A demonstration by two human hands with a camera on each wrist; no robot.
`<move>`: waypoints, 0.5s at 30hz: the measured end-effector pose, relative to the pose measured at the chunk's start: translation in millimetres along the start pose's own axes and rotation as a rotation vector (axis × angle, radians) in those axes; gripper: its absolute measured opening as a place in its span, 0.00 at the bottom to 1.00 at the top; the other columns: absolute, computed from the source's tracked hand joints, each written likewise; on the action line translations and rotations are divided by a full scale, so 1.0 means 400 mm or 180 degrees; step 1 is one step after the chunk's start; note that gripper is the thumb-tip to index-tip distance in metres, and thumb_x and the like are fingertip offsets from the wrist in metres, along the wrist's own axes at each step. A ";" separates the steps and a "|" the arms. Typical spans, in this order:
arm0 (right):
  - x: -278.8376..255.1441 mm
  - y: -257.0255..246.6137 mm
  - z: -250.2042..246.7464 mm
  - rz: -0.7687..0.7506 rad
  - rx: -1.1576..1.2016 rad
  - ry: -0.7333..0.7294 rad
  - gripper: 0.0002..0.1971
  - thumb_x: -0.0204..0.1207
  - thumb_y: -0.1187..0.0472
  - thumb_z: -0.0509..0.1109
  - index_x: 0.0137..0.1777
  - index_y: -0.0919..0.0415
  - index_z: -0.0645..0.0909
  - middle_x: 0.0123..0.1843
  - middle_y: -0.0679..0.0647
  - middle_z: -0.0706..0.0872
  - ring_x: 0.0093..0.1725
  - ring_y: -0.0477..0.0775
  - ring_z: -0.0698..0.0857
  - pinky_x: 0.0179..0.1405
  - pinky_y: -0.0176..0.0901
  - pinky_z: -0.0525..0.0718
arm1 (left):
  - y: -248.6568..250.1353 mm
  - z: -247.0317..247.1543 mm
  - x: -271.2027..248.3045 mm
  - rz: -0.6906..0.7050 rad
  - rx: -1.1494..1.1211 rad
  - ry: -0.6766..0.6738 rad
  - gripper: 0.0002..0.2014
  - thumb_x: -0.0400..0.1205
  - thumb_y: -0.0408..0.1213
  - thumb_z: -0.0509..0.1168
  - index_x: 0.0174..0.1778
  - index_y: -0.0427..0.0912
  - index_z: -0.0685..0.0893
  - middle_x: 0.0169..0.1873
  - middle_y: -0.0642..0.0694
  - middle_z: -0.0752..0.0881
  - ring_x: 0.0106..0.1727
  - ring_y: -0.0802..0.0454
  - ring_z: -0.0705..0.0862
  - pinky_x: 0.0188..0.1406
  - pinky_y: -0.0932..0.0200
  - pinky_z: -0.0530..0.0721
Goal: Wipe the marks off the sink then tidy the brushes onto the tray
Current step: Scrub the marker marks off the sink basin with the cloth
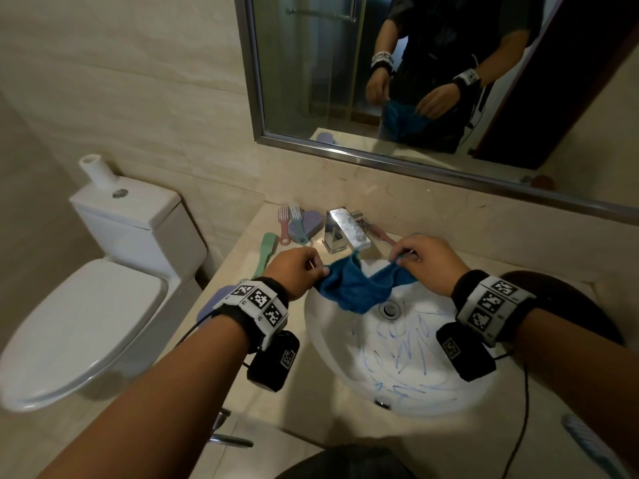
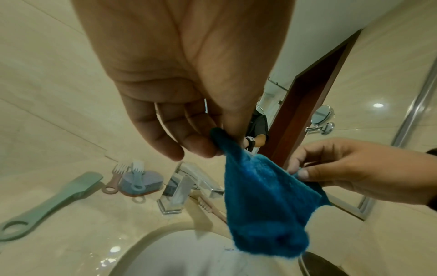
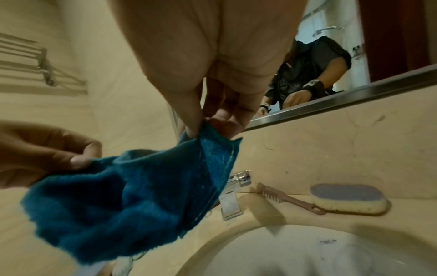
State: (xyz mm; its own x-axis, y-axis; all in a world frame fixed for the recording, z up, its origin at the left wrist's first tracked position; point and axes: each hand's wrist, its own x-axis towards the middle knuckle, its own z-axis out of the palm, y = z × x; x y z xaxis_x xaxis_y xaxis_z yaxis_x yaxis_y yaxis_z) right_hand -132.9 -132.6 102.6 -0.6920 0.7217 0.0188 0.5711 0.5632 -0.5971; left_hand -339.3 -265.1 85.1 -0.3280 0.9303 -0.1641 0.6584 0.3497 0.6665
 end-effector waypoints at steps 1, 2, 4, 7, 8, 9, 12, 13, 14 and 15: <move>-0.002 0.006 -0.006 0.0103 -0.0017 0.0075 0.07 0.76 0.72 0.66 0.45 0.64 0.85 0.39 0.49 0.82 0.39 0.45 0.79 0.35 0.20 0.73 | -0.007 -0.003 -0.003 -0.0038 0.0089 0.0012 0.09 0.81 0.43 0.65 0.37 0.46 0.77 0.28 0.53 0.79 0.37 0.51 0.79 0.41 0.59 0.75; -0.002 0.012 -0.010 0.0184 -0.0028 0.0137 0.07 0.77 0.71 0.64 0.46 0.63 0.84 0.41 0.52 0.83 0.39 0.47 0.79 0.35 0.24 0.73 | -0.013 -0.006 -0.006 -0.0079 0.0151 0.0019 0.07 0.82 0.43 0.64 0.40 0.45 0.78 0.30 0.52 0.80 0.38 0.51 0.79 0.42 0.60 0.74; 0.001 0.027 -0.020 0.0357 -0.0049 0.0201 0.07 0.79 0.68 0.62 0.47 0.59 0.80 0.44 0.54 0.84 0.44 0.52 0.81 0.43 0.35 0.75 | -0.022 -0.011 -0.012 -0.0152 0.0266 0.0013 0.06 0.83 0.42 0.62 0.47 0.43 0.80 0.36 0.48 0.82 0.41 0.51 0.79 0.43 0.61 0.73; 0.015 0.035 -0.031 0.0668 0.0075 0.0199 0.09 0.80 0.62 0.60 0.43 0.47 0.75 0.46 0.53 0.85 0.50 0.57 0.84 0.55 0.52 0.82 | -0.032 -0.010 -0.015 -0.0269 0.0401 -0.0051 0.08 0.83 0.41 0.62 0.52 0.41 0.80 0.41 0.44 0.85 0.46 0.47 0.82 0.46 0.59 0.75; 0.020 0.028 -0.032 0.0708 0.0376 0.0189 0.10 0.80 0.62 0.59 0.42 0.45 0.74 0.46 0.53 0.85 0.50 0.57 0.84 0.55 0.53 0.83 | -0.035 -0.008 -0.016 -0.0302 0.0445 -0.0089 0.08 0.83 0.41 0.63 0.52 0.41 0.81 0.44 0.43 0.86 0.49 0.46 0.83 0.47 0.58 0.76; 0.023 0.016 -0.032 0.0718 0.0755 0.0162 0.11 0.81 0.64 0.58 0.41 0.46 0.74 0.45 0.53 0.84 0.50 0.56 0.84 0.53 0.48 0.86 | -0.037 -0.004 -0.018 -0.0336 0.0512 -0.0153 0.08 0.82 0.42 0.63 0.52 0.42 0.81 0.47 0.42 0.87 0.51 0.45 0.84 0.48 0.58 0.76; 0.023 -0.045 -0.033 0.0618 0.1718 -0.0041 0.13 0.83 0.70 0.54 0.41 0.55 0.71 0.42 0.53 0.78 0.43 0.49 0.80 0.38 0.29 0.84 | -0.035 0.013 -0.029 -0.0456 0.0818 -0.0560 0.13 0.81 0.46 0.65 0.57 0.45 0.80 0.57 0.43 0.85 0.57 0.46 0.82 0.52 0.58 0.76; 0.023 -0.064 -0.032 0.0575 0.1937 -0.0130 0.13 0.83 0.71 0.53 0.41 0.56 0.71 0.42 0.54 0.78 0.43 0.50 0.80 0.37 0.31 0.84 | -0.034 0.021 -0.030 -0.0493 0.0866 -0.0698 0.16 0.80 0.48 0.66 0.62 0.46 0.79 0.60 0.44 0.84 0.60 0.46 0.81 0.54 0.58 0.76; 0.024 -0.081 -0.030 0.0550 0.2156 -0.0241 0.13 0.83 0.71 0.52 0.41 0.57 0.71 0.42 0.54 0.77 0.43 0.51 0.79 0.38 0.35 0.85 | -0.029 0.028 -0.032 -0.0494 0.0836 -0.0789 0.21 0.80 0.50 0.66 0.67 0.49 0.75 0.63 0.44 0.83 0.62 0.46 0.81 0.58 0.58 0.77; 0.026 -0.092 -0.026 0.0542 0.2328 -0.0352 0.14 0.83 0.72 0.51 0.41 0.57 0.71 0.42 0.55 0.76 0.43 0.51 0.79 0.40 0.39 0.84 | -0.023 0.035 -0.032 -0.0448 0.0726 -0.0812 0.26 0.79 0.51 0.66 0.73 0.51 0.70 0.66 0.43 0.81 0.65 0.45 0.80 0.62 0.56 0.76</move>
State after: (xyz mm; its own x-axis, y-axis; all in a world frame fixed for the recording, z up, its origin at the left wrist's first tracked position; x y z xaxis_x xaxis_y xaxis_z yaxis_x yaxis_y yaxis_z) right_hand -156.3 -141.6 133.1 -0.6828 0.7084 -0.1788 0.2624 0.0093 -0.9649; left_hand -331.6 -278.5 70.8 -0.2656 0.8589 -0.4379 0.7623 0.4652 0.4500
